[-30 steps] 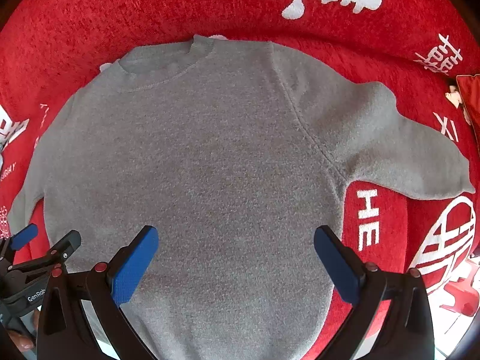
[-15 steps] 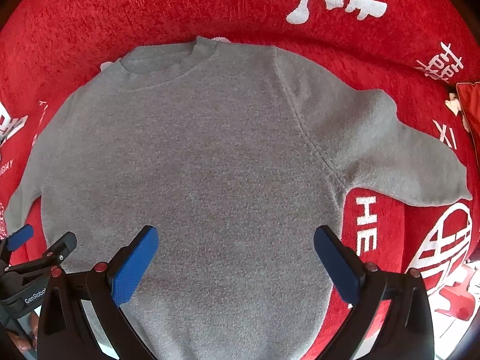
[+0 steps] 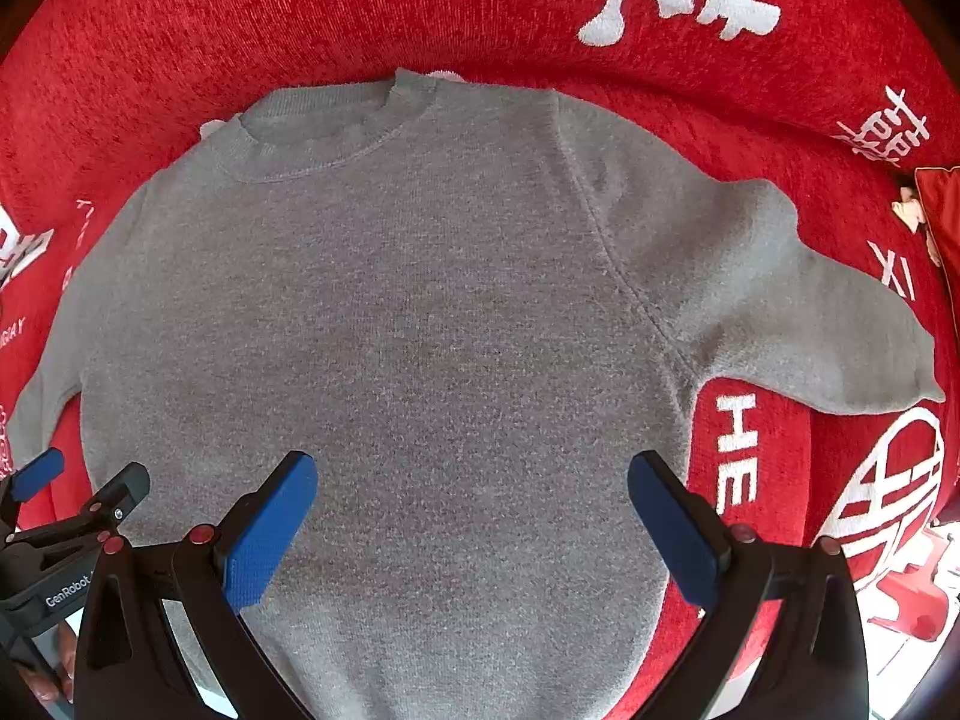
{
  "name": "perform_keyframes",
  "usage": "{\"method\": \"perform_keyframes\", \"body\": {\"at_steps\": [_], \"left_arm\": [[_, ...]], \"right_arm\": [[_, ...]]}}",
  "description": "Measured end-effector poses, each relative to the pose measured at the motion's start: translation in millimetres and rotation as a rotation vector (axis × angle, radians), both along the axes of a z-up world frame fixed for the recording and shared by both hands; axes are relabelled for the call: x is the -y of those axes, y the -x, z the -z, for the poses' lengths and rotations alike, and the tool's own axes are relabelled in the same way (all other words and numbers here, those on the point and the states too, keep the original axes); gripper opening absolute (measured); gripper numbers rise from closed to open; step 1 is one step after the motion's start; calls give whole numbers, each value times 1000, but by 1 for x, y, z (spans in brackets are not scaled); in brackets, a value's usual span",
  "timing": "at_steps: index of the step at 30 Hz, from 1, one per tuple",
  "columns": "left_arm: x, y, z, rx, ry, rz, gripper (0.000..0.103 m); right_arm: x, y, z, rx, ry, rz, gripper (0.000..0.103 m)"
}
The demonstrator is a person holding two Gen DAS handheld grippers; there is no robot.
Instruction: Fold small clothes
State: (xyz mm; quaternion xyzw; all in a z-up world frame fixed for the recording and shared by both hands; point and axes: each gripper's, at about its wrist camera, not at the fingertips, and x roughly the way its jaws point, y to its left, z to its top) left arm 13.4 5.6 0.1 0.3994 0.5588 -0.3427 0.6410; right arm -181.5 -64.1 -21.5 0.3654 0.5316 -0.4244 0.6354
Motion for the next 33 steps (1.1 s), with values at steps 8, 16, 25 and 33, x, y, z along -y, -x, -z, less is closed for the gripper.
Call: {"method": "perform_keyframes", "body": {"at_steps": [8, 16, 25, 33], "left_arm": [[-2, 0, 0, 7, -3, -1, 103], [-5, -3, 1, 8, 13, -4, 103], [-11, -12, 4, 7, 37, -10, 103], [-9, -12, 5, -1, 54, -11, 103]], "right_arm": [[0, -3, 0, 2, -3, -2, 103], [-1, -6, 0, 2, -4, -1, 103], [-5, -16, 1, -11, 5, -9, 103], [-5, -21, 0, -21, 10, -10, 103]]}}
